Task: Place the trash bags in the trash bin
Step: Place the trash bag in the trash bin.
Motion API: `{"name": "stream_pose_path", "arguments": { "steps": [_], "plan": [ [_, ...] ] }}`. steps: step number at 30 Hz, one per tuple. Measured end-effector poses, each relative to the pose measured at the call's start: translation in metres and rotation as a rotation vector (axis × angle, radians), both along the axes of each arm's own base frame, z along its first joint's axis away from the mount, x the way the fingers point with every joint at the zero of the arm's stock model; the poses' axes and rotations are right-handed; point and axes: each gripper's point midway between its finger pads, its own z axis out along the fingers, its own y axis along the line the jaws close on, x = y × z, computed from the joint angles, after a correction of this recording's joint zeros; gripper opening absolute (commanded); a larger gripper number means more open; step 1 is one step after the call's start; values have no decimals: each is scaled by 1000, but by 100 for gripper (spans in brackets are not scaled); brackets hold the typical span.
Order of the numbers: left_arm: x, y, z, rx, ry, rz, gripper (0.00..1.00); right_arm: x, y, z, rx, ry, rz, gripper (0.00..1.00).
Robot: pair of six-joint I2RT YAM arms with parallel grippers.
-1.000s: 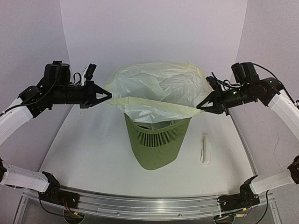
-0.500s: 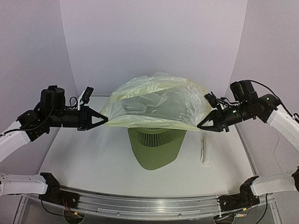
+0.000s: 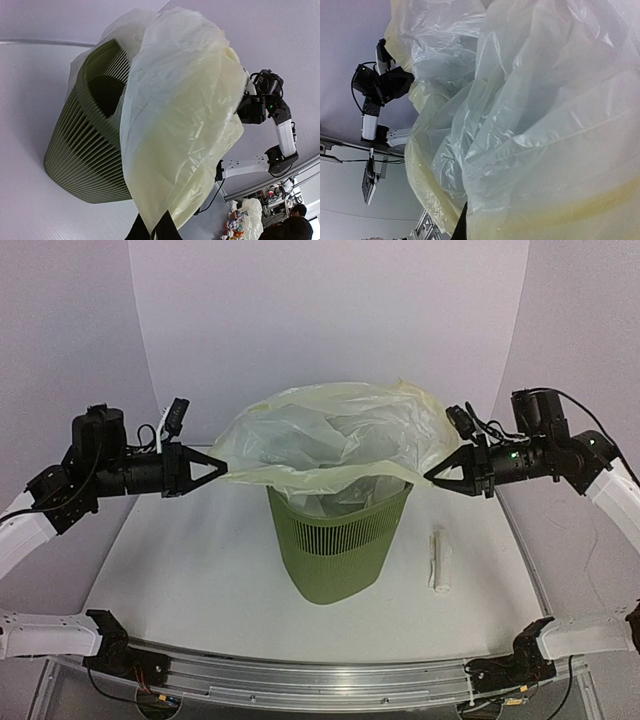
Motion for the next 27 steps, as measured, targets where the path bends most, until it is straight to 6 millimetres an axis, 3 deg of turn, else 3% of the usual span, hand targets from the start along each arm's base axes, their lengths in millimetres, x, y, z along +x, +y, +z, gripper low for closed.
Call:
{"name": "stream_pose_path", "arguments": {
  "steps": [3,6,10,16,20,24,27],
  "plan": [
    [-6,-1,29,-42,-48,-27,0,-9,5,24,72,-20,46,0],
    [-12,0,33,-47,-48,-47,0,-21,6,29,111,2,92,0],
    [-19,3,20,-33,-22,-53,0,-33,5,10,113,56,124,0],
    [-38,19,-16,-5,51,-39,0,-43,1,-33,72,136,135,0],
    [-57,29,-20,-31,49,-43,0,-53,-2,-43,72,133,153,0],
    [-61,34,-25,-42,48,-29,0,-46,-2,-50,45,112,120,0],
    [-46,30,-42,-14,82,10,0,-28,-5,-65,-24,100,50,0]
  ]
}}
